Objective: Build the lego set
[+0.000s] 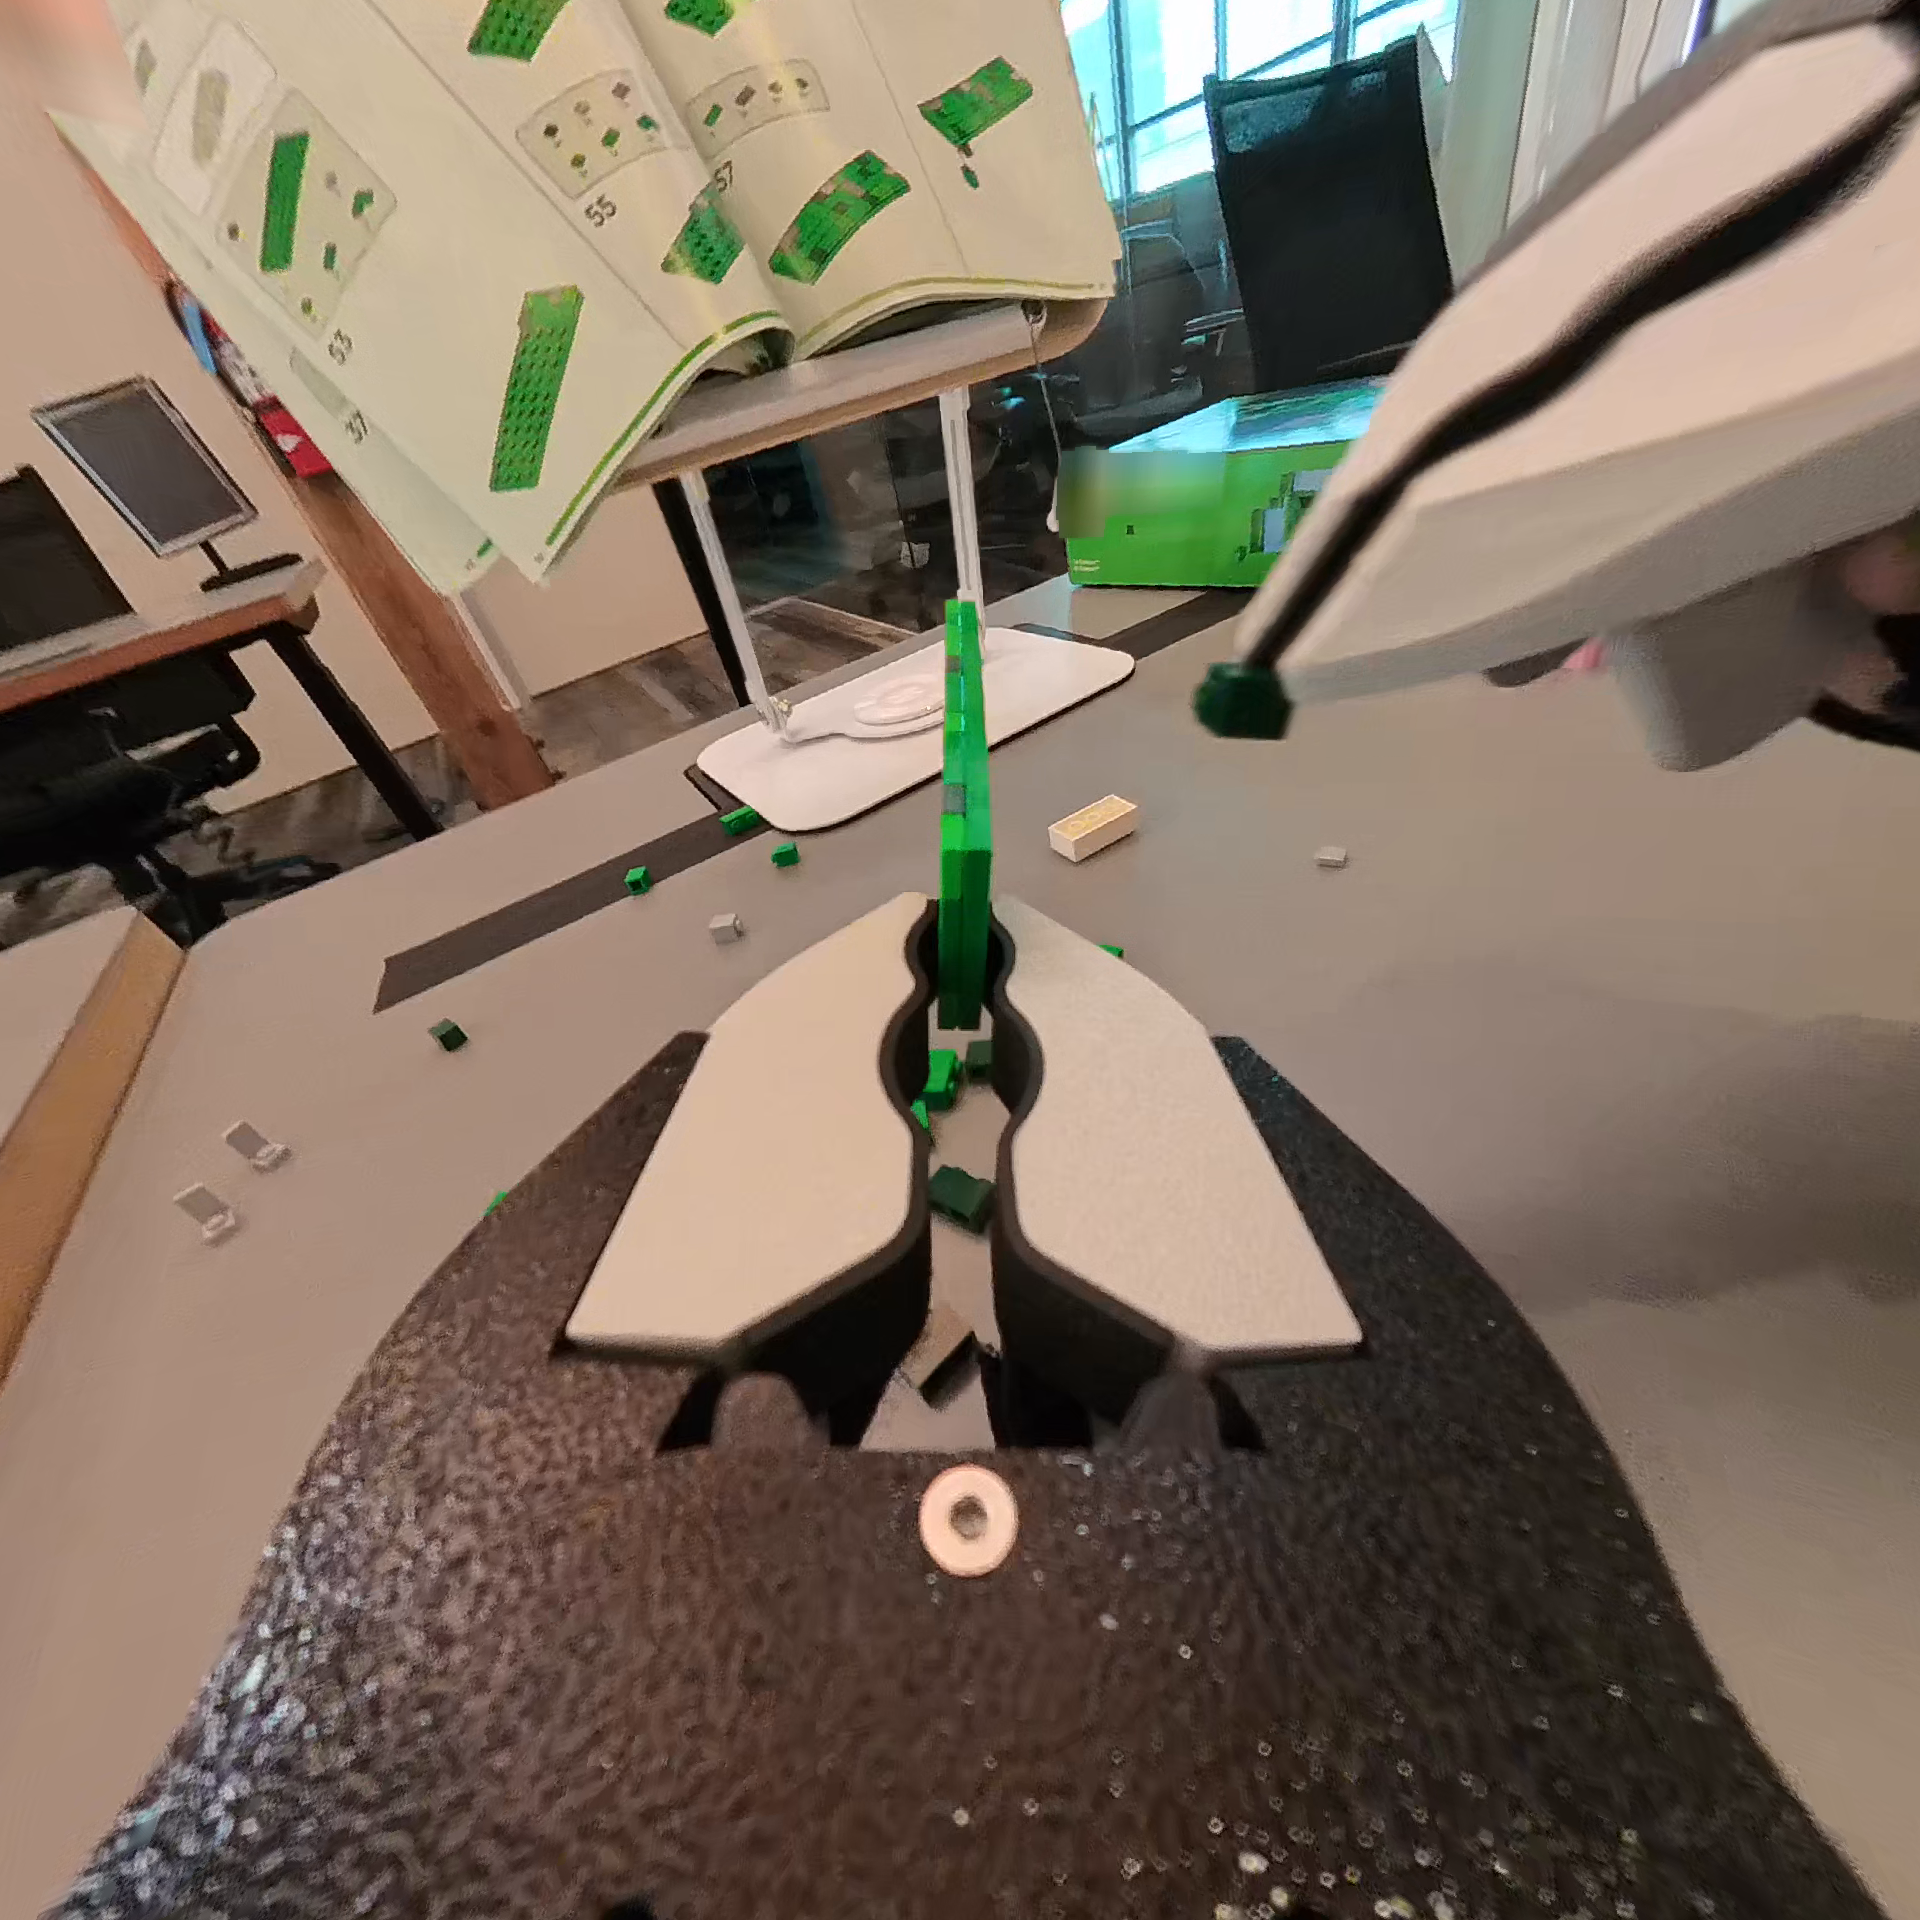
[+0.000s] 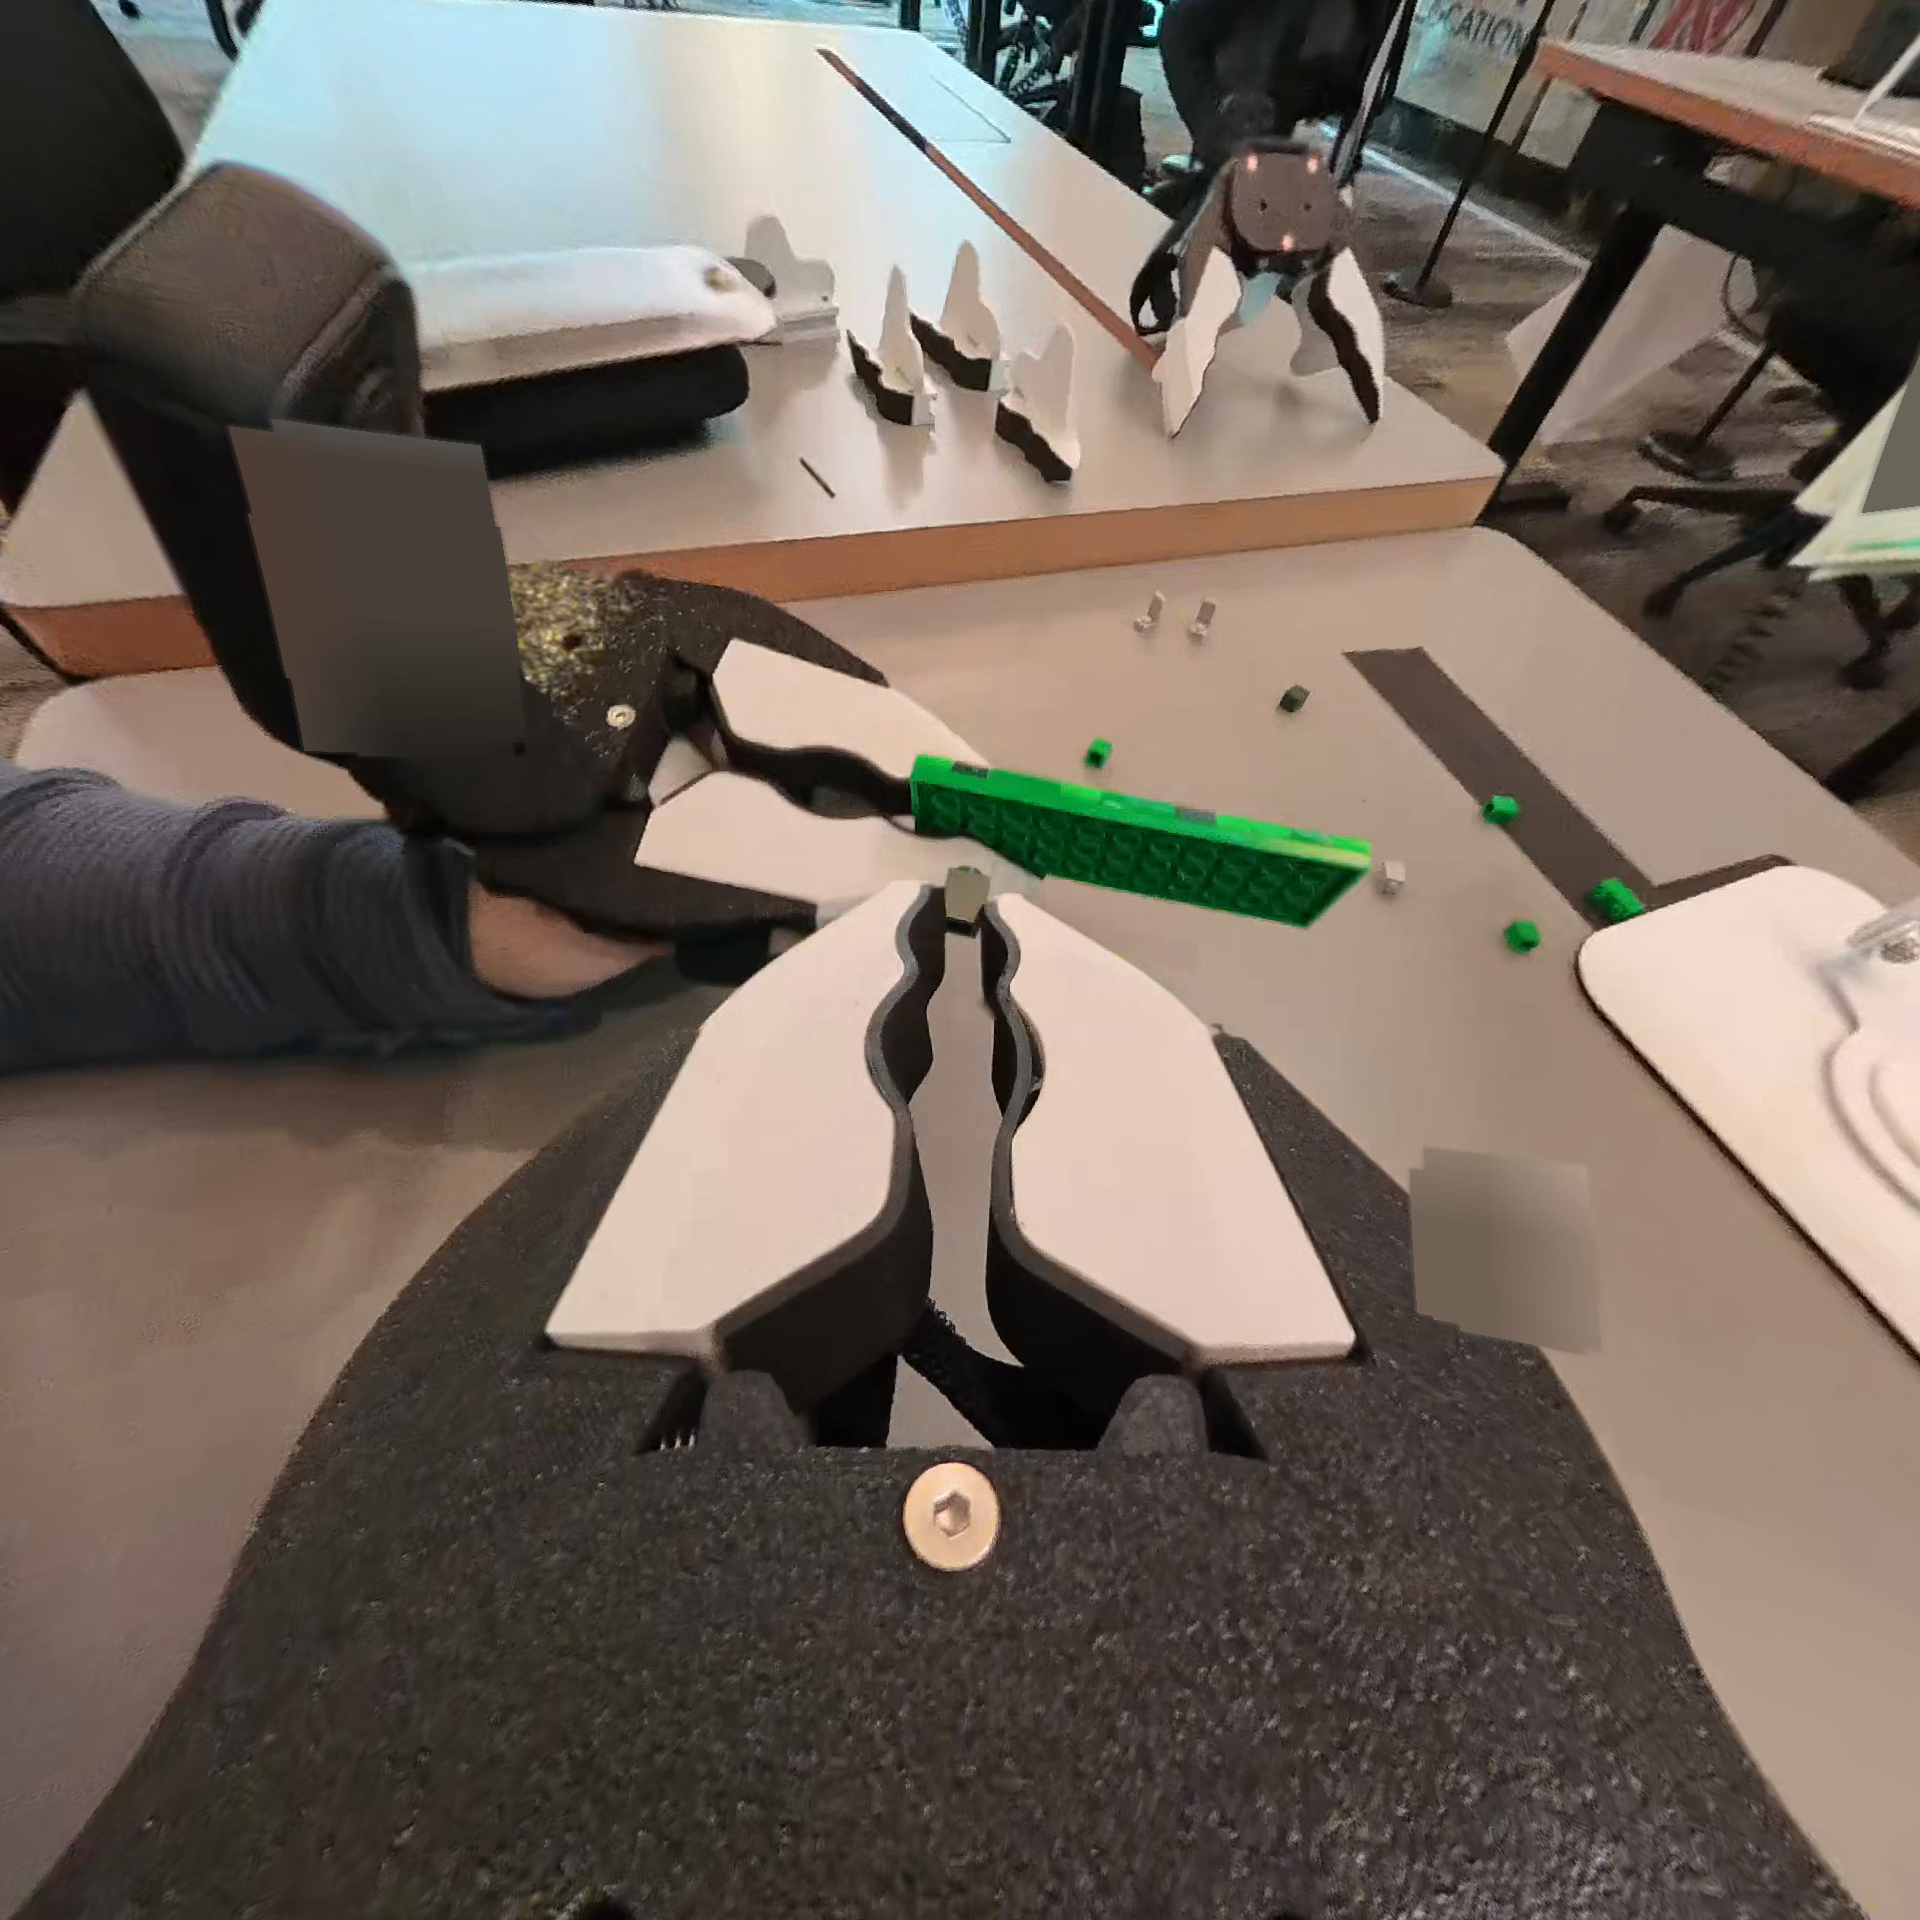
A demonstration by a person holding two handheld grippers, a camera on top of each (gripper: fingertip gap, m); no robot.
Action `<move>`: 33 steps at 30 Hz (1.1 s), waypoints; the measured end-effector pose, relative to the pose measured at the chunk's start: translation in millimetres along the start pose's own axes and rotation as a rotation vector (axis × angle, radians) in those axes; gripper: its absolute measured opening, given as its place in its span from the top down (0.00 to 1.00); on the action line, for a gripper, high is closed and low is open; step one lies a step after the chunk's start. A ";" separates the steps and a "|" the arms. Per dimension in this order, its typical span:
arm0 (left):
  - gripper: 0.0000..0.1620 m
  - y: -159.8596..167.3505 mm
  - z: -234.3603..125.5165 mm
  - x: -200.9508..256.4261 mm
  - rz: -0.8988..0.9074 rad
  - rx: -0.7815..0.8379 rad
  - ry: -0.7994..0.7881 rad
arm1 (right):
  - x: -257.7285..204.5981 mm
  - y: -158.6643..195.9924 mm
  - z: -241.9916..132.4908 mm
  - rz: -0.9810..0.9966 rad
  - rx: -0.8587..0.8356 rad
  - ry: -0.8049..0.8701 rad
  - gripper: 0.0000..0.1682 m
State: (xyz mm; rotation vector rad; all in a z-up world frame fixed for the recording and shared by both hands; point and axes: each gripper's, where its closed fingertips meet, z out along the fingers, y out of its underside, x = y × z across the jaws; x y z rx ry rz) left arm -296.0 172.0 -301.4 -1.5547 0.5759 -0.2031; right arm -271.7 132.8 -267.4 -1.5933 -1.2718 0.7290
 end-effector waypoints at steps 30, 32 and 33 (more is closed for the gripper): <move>0.97 3.0 2.7 13.0 -0.026 -0.044 0.065 | 2.3 4.4 21.1 -0.102 -0.046 0.112 0.97; 0.97 3.3 3.0 13.9 -0.050 -0.042 0.077 | 1.2 2.8 20.9 -0.113 -0.034 0.114 0.97; 0.97 3.0 3.1 14.9 -0.072 -0.037 0.086 | 1.3 2.3 21.0 -0.121 -0.032 0.120 0.97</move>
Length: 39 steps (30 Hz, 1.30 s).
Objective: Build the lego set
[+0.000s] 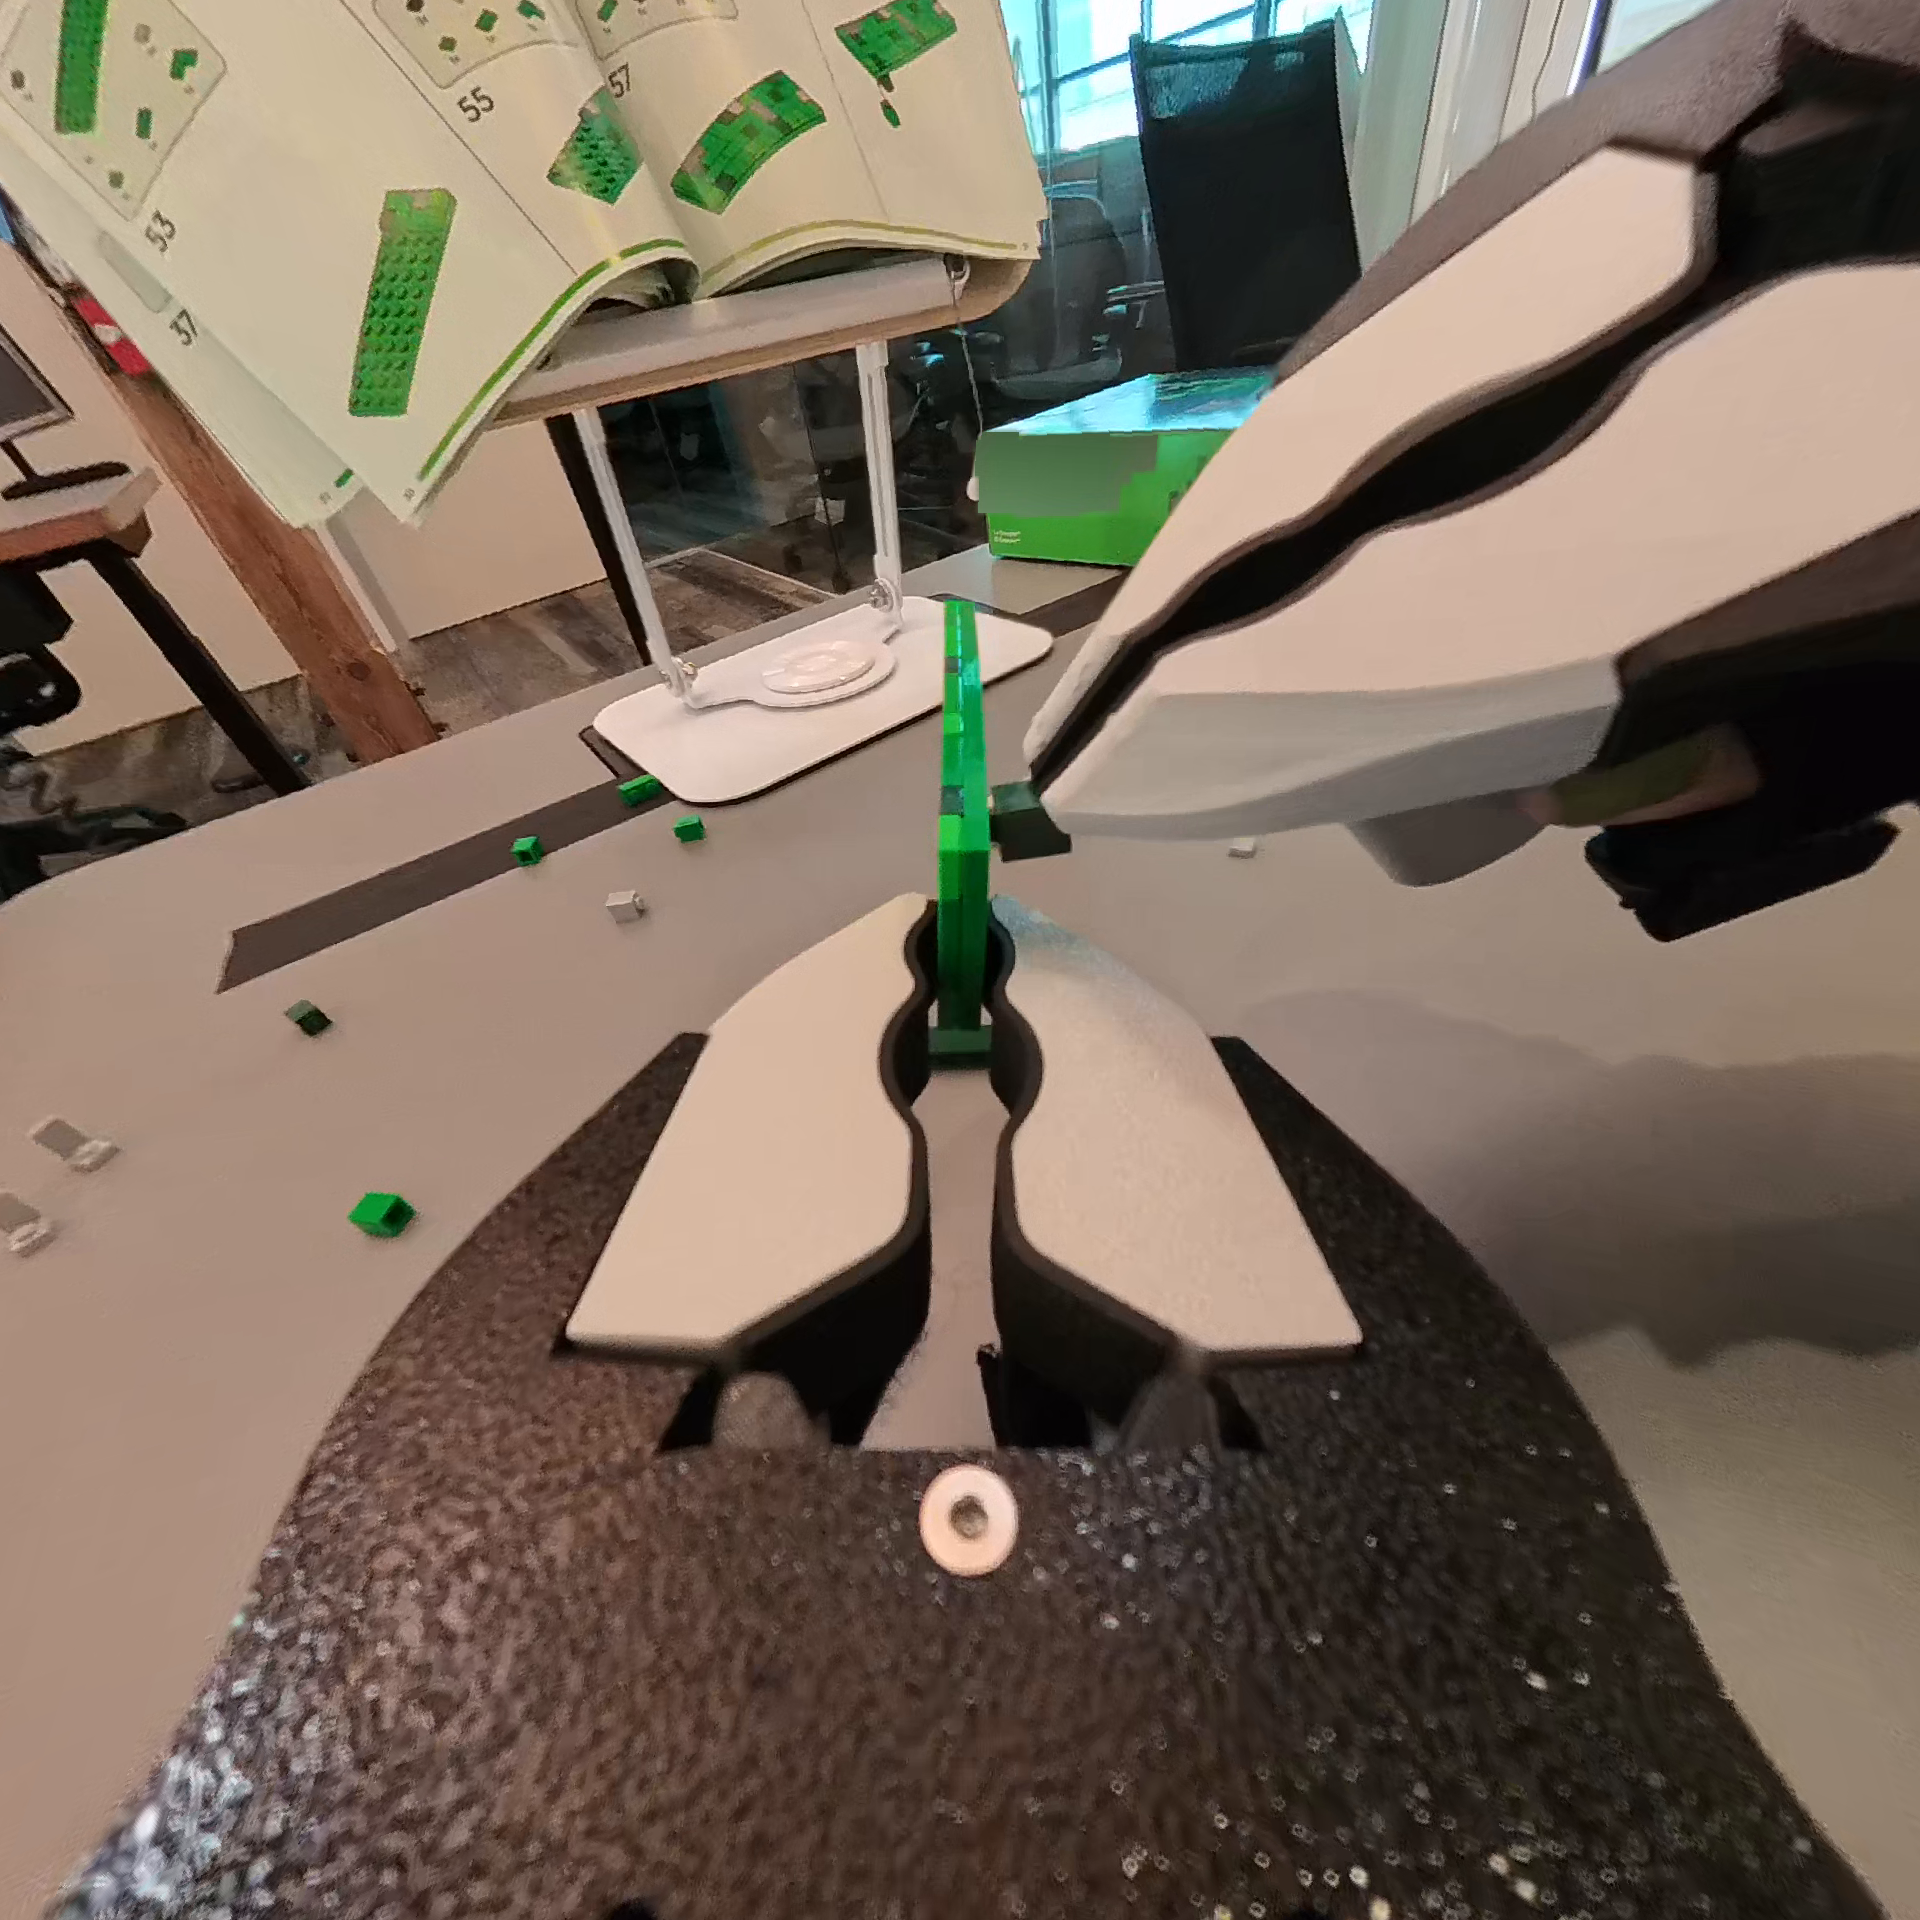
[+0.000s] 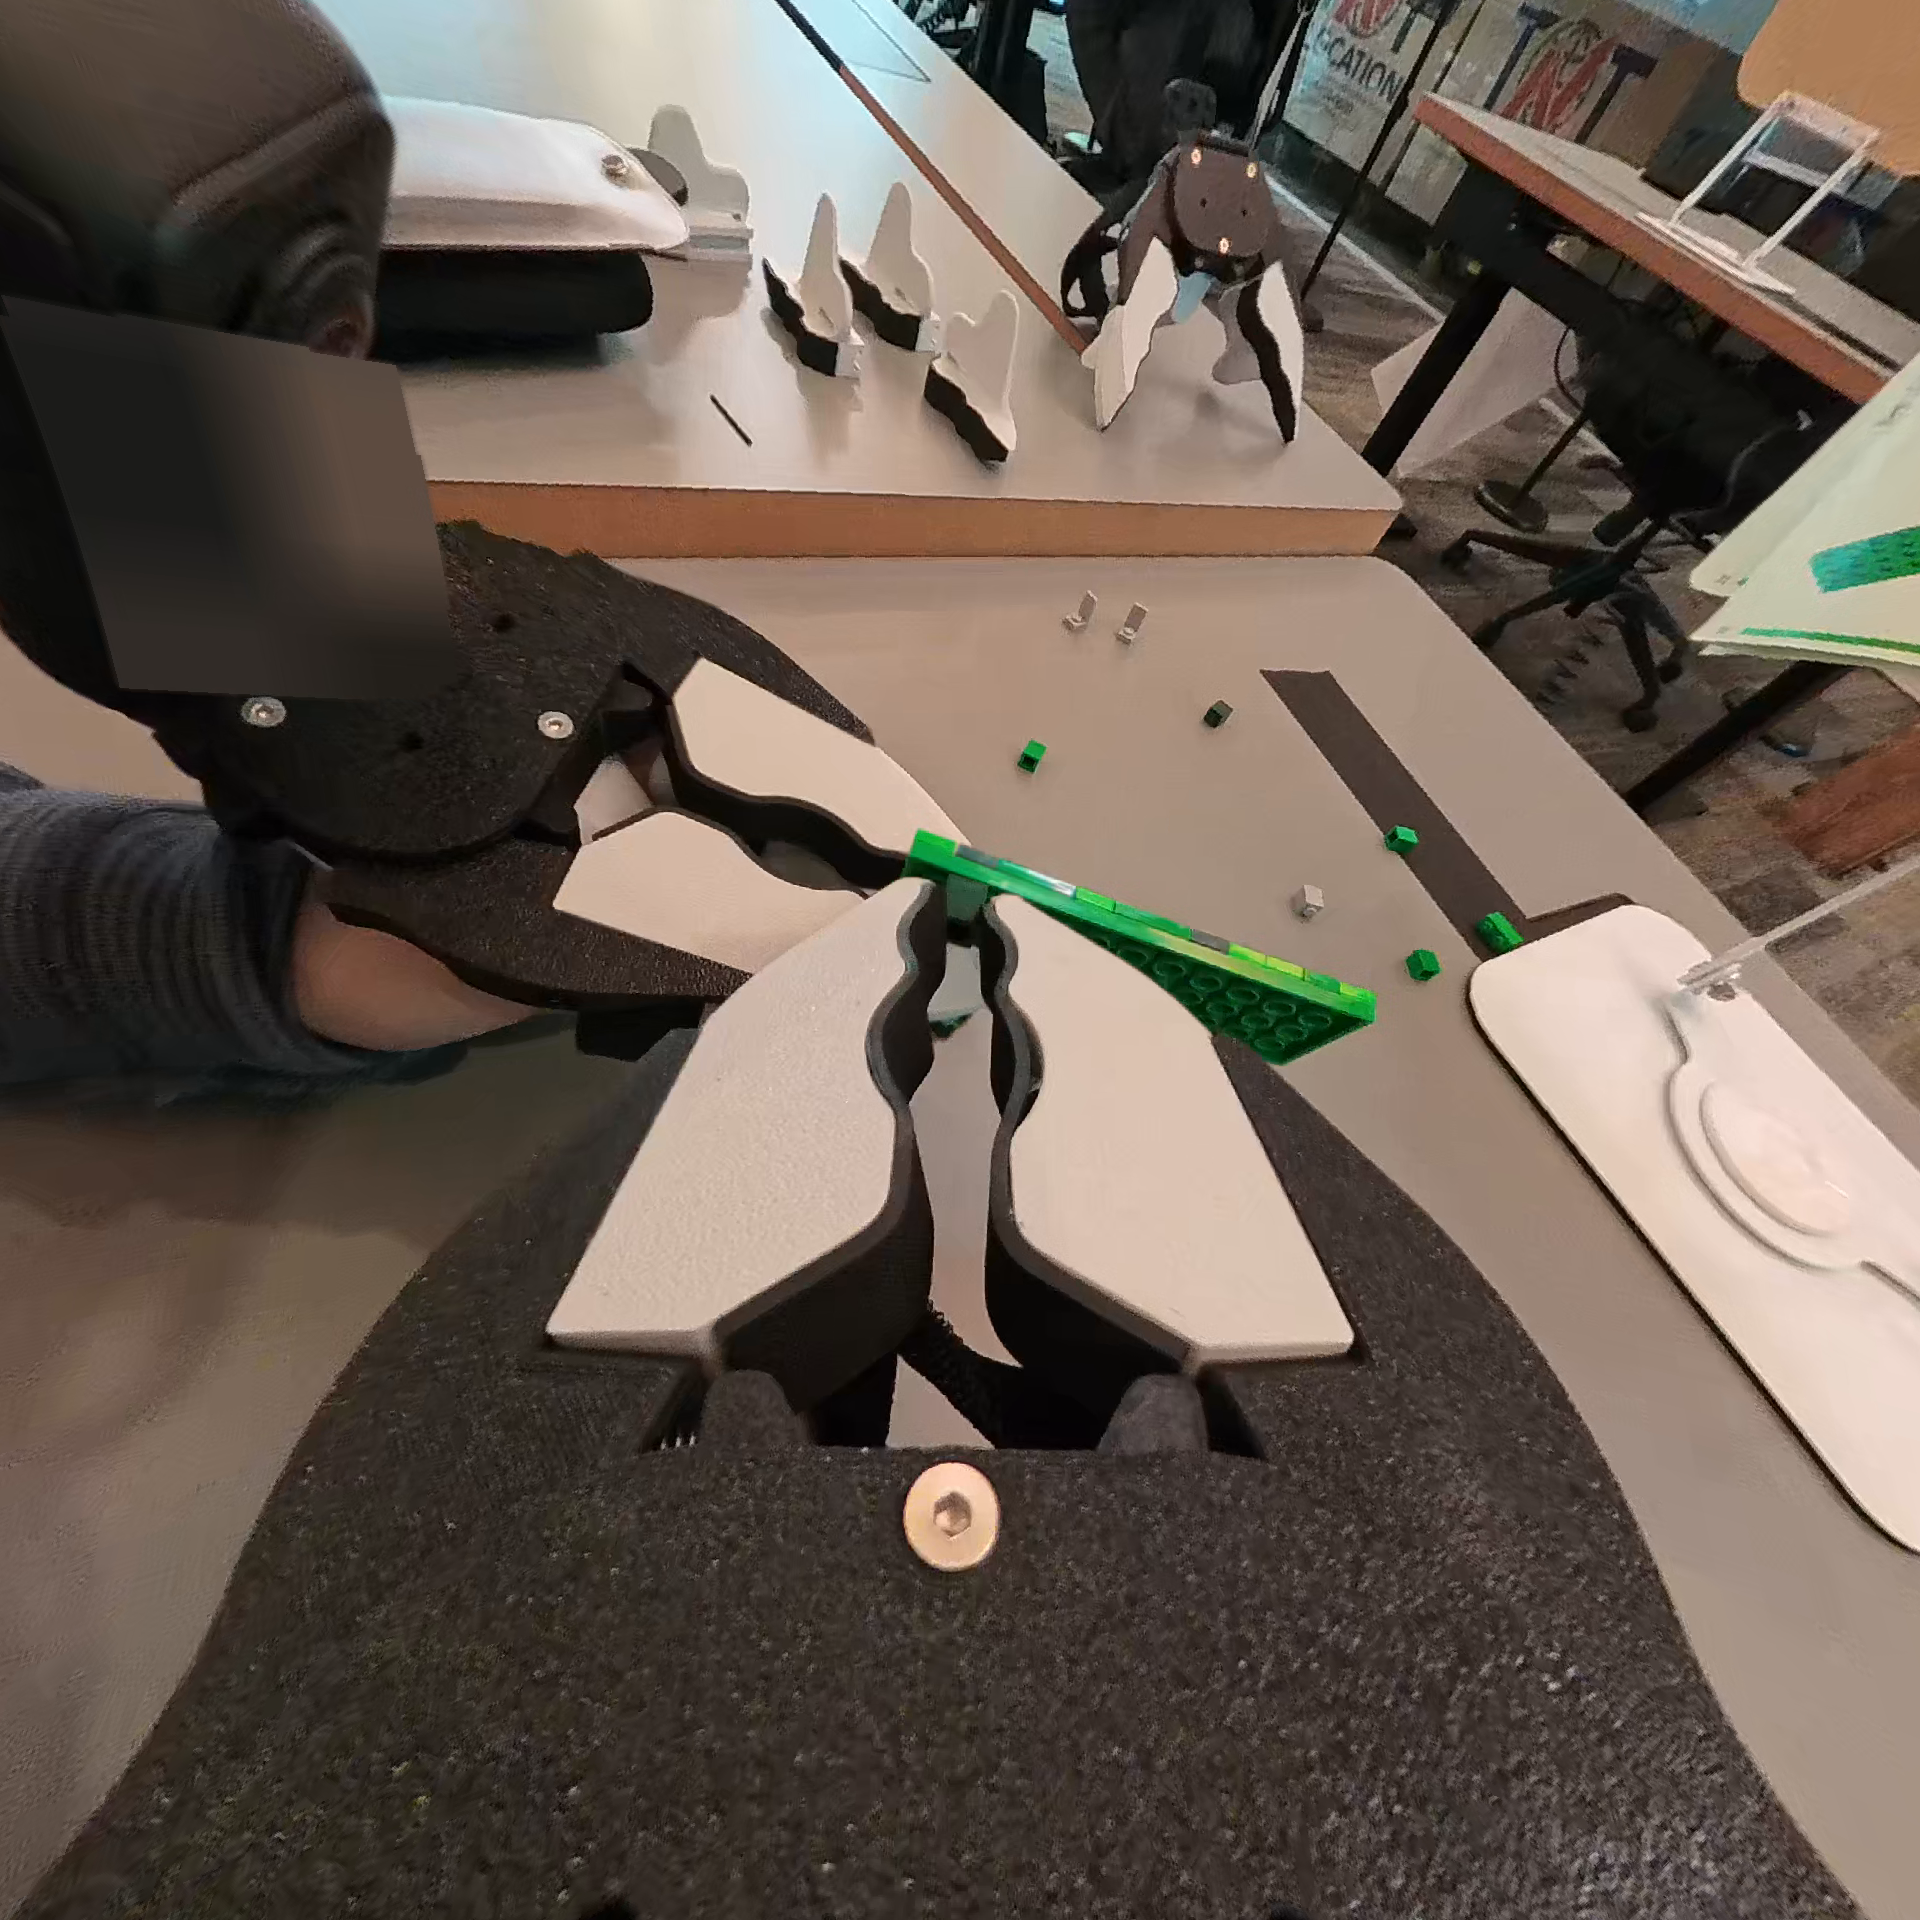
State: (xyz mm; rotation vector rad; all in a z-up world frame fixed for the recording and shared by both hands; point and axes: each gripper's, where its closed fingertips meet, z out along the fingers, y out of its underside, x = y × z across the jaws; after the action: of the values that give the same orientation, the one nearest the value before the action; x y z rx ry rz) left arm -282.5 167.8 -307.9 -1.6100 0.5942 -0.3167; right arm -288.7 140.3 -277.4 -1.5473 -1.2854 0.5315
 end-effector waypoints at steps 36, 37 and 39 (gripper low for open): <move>0.94 -7.9 -0.3 16.7 0.162 0.033 0.012 | 5.3 -6.2 -5.5 -0.073 0.186 0.175 1.00; 0.95 -8.7 -0.6 14.6 0.174 0.034 -0.012 | 5.0 -6.7 -6.7 -0.076 0.195 0.174 1.00; 0.96 -7.4 -1.0 9.9 0.102 0.038 -0.008 | 3.3 -4.5 -4.4 -0.056 0.185 0.150 1.00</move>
State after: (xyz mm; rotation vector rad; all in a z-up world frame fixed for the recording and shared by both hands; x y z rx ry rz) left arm -273.4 161.8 -301.9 -1.5381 0.6583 -0.2448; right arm -286.1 141.2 -270.8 -1.3672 -1.1294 0.4759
